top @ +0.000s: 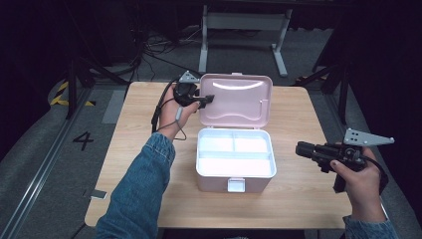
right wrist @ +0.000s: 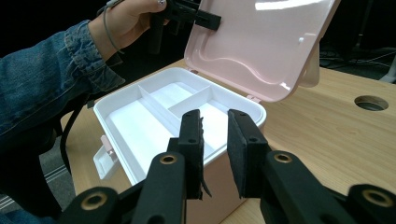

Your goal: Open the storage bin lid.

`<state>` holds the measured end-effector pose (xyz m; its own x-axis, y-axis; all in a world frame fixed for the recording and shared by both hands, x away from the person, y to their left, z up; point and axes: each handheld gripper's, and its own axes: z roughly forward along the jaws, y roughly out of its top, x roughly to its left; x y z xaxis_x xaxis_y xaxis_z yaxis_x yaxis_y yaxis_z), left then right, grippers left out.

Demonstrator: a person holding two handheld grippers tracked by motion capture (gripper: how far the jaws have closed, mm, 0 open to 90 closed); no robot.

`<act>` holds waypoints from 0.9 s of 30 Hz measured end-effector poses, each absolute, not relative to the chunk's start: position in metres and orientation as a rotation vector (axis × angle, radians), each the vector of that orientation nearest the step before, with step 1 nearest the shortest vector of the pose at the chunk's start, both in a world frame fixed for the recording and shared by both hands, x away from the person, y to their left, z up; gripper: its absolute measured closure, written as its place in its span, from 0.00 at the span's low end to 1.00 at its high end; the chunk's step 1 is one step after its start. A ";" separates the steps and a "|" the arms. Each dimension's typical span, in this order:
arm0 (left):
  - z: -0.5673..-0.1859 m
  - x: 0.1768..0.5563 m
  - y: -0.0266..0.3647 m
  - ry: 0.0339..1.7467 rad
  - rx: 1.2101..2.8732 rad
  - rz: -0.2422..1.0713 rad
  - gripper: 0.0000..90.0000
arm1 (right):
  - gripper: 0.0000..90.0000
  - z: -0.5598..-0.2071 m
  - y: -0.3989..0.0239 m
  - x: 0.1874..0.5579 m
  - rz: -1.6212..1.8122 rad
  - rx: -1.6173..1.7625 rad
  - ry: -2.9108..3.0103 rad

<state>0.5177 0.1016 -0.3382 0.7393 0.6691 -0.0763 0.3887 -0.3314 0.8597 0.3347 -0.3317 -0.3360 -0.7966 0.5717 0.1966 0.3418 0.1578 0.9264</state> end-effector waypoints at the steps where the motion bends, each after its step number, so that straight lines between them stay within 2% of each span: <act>1: -0.340 0.519 0.102 0.814 1.964 0.360 0.62 | 0.85 -0.336 -0.332 0.335 1.697 0.895 2.230; 27: -0.365 0.530 0.103 0.893 2.058 0.338 0.57 | 0.82 -0.338 -0.333 0.336 1.693 0.924 2.234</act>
<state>0.5303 0.1031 -0.3647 0.7089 0.7009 -0.0794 0.4726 -0.3883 0.7911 0.3362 -0.3329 -0.3382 -0.7876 0.5783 0.2126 0.3610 0.1536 0.9198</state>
